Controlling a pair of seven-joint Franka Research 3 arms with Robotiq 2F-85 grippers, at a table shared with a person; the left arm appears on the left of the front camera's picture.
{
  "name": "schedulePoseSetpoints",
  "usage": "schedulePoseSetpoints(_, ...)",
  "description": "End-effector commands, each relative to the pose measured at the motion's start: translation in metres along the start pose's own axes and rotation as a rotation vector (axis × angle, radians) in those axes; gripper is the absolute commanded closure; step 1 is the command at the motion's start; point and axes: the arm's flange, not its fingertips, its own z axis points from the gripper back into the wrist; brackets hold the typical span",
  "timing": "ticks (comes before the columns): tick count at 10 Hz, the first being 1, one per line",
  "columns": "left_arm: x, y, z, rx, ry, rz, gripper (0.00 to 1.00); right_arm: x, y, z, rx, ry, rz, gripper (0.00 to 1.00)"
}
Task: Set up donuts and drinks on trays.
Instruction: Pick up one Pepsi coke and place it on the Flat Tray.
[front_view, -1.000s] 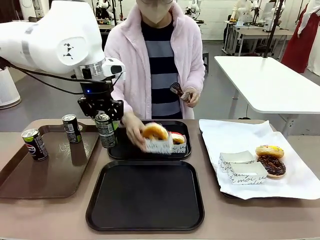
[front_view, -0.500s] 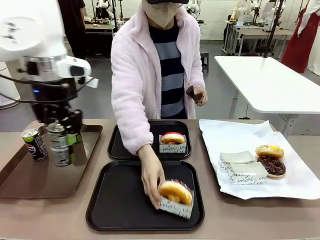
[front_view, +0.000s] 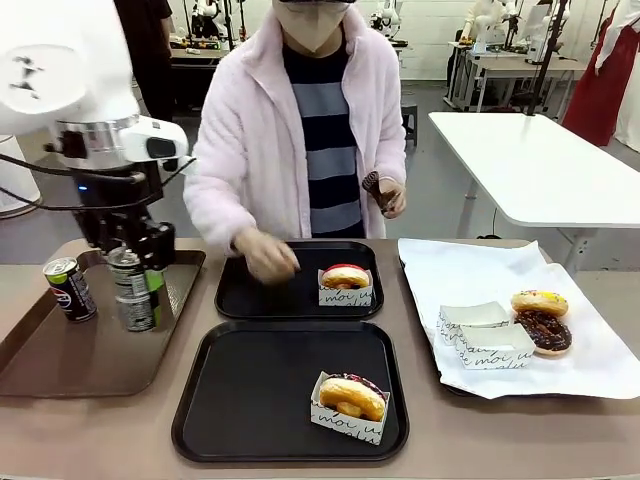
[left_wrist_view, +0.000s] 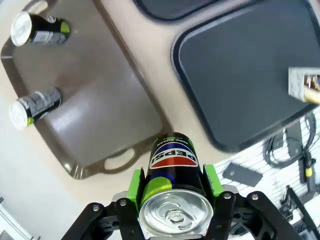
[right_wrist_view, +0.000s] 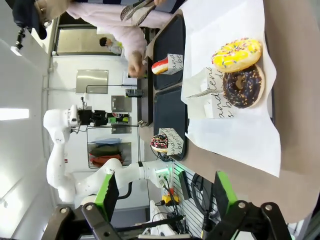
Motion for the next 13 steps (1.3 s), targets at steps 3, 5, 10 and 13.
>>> schedulePoseSetpoints(3, 0.107, -0.028, -0.002, 0.018, -0.136, 0.129, 0.42, -0.002, 0.0, 0.001, 0.003, 0.01, -0.004, 0.0)
schedulePoseSetpoints(5, 0.156, -0.033, -0.022, 0.007, -0.157, 0.195, 0.42, -0.002, 0.0, 0.001, 0.003, 0.01, -0.004, 0.0)
schedulePoseSetpoints(10, 0.186, -0.033, -0.1, 0.002, -0.174, 0.229, 0.42, -0.002, 0.0, 0.001, 0.003, 0.01, -0.004, 0.0)
schedulePoseSetpoints(13, 0.183, -0.03, -0.113, 0.008, -0.161, 0.216, 0.42, -0.002, 0.0, 0.001, 0.003, 0.01, -0.004, 0.0)
